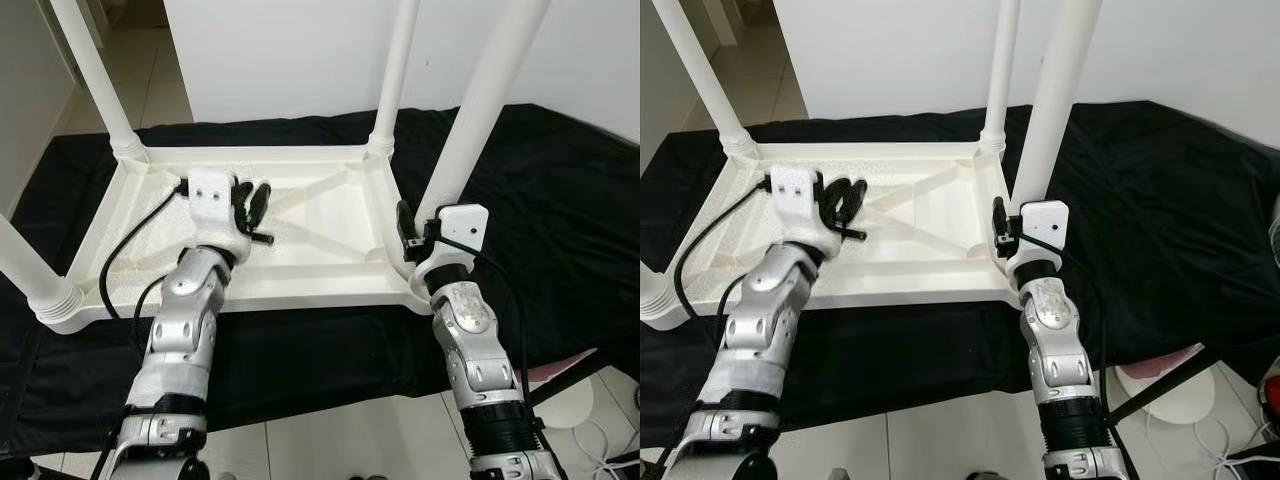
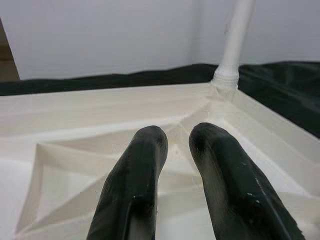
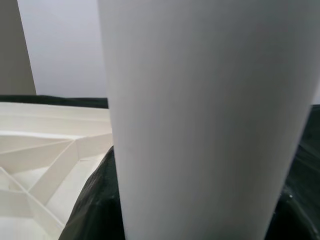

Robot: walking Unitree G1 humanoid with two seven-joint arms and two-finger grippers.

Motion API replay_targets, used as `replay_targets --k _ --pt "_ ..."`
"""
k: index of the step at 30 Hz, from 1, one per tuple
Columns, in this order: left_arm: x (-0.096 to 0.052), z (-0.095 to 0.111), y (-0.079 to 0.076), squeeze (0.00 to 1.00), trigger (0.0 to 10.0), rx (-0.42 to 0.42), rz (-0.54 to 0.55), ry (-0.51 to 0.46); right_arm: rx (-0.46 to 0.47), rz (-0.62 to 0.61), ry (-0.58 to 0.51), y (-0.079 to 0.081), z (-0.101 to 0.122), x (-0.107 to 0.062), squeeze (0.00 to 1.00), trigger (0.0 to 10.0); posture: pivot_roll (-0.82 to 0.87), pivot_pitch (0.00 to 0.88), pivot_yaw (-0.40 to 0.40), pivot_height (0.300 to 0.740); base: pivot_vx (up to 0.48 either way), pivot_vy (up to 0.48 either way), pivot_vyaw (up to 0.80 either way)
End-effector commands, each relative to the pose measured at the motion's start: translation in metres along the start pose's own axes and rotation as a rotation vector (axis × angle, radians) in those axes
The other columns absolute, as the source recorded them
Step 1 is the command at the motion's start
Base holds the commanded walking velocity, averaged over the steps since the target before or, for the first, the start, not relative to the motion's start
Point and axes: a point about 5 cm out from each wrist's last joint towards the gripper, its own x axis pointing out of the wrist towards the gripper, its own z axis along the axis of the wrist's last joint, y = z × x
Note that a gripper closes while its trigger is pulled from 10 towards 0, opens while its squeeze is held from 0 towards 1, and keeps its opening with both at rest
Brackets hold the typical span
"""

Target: Building children table

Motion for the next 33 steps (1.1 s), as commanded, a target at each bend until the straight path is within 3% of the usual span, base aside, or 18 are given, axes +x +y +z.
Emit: replay_targets --k 1,3,6,8,12,15,23,33 --pt "-0.001 0.005 -0.006 0.0 10.0 0.021 -0.017 -0.025 0.008 0.006 -0.007 0.0 -0.001 -0.003 0.0 10.0 0.03 0.007 -0.01 0.74 0.0 0.0 0.0" --pt "-0.003 0.004 -0.01 0.0 10.0 0.026 -0.045 -0.029 0.019 0.007 0.001 -0.002 -0.003 -0.005 0.0 10.0 0.04 0.009 -0.01 0.74 0.0 0.0 0.0" --pt "-0.008 0.005 -0.028 0.0 10.0 0.021 -0.168 -0.044 0.021 -0.005 0.03 -0.006 -0.011 -0.012 0.0 10.0 0.04 0.019 -0.013 0.74 0.0 0.0 0.0" --pt "-0.008 0.005 -0.028 0.0 10.0 0.021 -0.168 -0.044 0.021 -0.005 0.03 -0.006 -0.011 -0.012 0.0 10.0 0.04 0.019 -0.013 0.74 0.0 0.0 0.0" --pt "-0.018 0.006 -0.047 0.0 10.0 -0.009 -0.34 -0.036 0.022 -0.007 0.037 -0.008 -0.011 -0.017 0.0 10.0 0.04 0.044 -0.017 0.74 0.0 0.0 0.0" --pt "-0.023 0.005 -0.052 0.0 10.0 -0.008 -0.398 -0.031 0.03 -0.015 0.053 -0.011 -0.014 -0.02 0.0 10.0 0.04 0.049 -0.017 0.74 0.0 0.0 0.0" --pt "-0.028 0.001 -0.053 0.0 10.0 0.05 -0.418 -0.006 0.105 -0.061 0.103 -0.021 -0.026 -0.027 0.0 10.0 0.04 0.077 -0.015 0.74 0.0 0.0 0.0" --pt "-0.03 0.002 -0.05 0.0 10.0 0.066 -0.434 0.011 0.113 -0.074 0.131 -0.027 -0.033 -0.03 0.0 10.0 0.04 0.084 -0.012 0.74 0.0 0.0 0.0"
